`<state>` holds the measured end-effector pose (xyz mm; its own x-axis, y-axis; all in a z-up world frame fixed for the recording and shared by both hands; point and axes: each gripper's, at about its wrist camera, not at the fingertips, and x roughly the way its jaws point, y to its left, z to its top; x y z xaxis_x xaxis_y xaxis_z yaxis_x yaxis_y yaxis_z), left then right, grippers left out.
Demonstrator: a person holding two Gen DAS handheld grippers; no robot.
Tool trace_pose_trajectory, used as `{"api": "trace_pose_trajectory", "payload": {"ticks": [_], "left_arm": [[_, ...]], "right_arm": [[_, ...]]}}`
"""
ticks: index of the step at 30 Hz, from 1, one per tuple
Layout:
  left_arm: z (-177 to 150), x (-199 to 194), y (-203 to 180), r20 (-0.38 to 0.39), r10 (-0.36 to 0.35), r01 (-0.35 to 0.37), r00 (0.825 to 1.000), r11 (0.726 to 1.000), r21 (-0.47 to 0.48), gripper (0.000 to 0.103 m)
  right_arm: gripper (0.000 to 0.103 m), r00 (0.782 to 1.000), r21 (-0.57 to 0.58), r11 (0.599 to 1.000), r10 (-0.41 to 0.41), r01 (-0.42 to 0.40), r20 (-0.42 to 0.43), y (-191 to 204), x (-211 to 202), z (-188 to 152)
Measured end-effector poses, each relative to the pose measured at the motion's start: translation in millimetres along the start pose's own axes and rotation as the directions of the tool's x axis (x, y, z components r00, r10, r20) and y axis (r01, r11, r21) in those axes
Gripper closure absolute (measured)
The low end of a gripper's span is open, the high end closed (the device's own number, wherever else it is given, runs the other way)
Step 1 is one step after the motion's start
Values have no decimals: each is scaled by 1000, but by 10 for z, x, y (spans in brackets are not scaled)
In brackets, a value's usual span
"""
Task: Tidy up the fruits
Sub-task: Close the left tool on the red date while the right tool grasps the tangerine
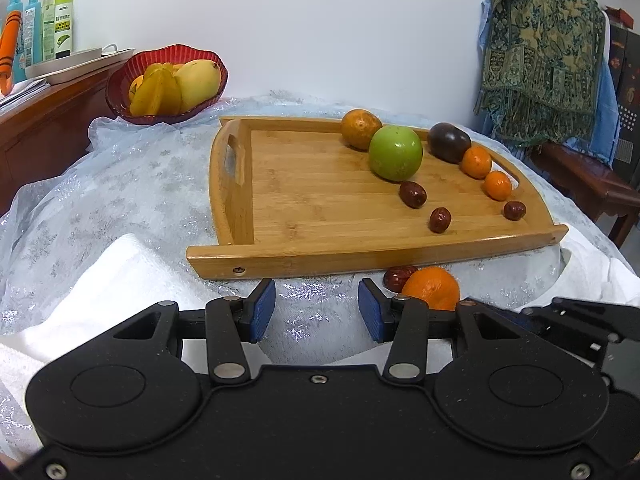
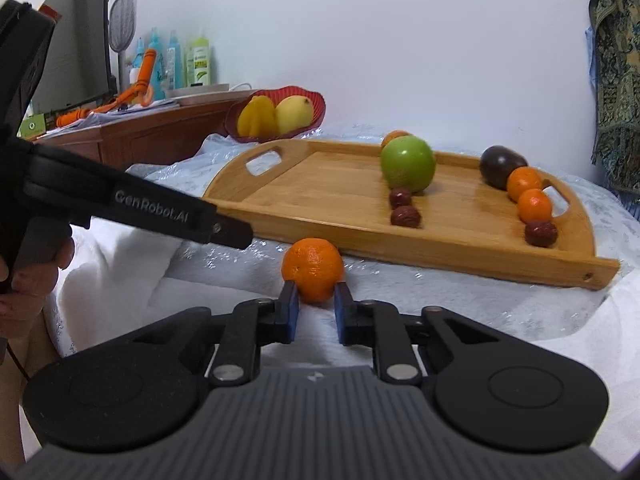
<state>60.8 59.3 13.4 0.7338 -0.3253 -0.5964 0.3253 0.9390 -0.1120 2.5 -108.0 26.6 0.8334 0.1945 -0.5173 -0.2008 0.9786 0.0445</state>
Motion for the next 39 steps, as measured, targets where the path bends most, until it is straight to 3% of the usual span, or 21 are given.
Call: {"api": "trace_pose_trajectory", "payload": {"ticks": [5, 12, 15, 17, 18, 19, 24, 34, 39], "left_arm": [[-9, 30, -86, -17, 10, -10, 1000, 1000, 21, 73], [-25, 91, -264, -44, -32, 34, 999, 999, 30, 75], [-6, 105, -346, -33, -19, 21, 999, 998, 56, 75], [21, 128, -365, -37, -19, 21, 999, 999, 49, 75], [35, 143, -366, -43, -28, 29, 999, 999, 41, 75], [49, 161, -368, -51, -40, 41, 998, 999, 30, 75], [75, 267, -434, -82, -84, 85, 993, 996, 8, 75], [106, 441, -561, -89, -91, 90, 992, 996, -8, 75], [92, 410, -600, -70, -52, 54, 996, 998, 31, 77]], "right_arm": [[86, 999, -8, 1000, -29, 29, 38, -114, -99, 34], [85, 997, 14, 998, -63, 63, 42, -341, -155, 4], [76, 998, 42, 999, -32, 30, 53, -406, -205, -37], [76, 999, 42, 999, -16, 14, 52, -404, -208, -58], [73, 999, 41, 999, -7, 5, 49, -397, -205, -67], [61, 999, 39, 999, 2, -4, 47, -389, -202, -75], [51, 998, 21, 999, 40, -40, 38, -306, -188, -84], [46, 1000, 24, 1000, 10, -10, 30, -262, -88, -61], [45, 999, 32, 999, -13, 12, 30, -277, -44, -46]]}}
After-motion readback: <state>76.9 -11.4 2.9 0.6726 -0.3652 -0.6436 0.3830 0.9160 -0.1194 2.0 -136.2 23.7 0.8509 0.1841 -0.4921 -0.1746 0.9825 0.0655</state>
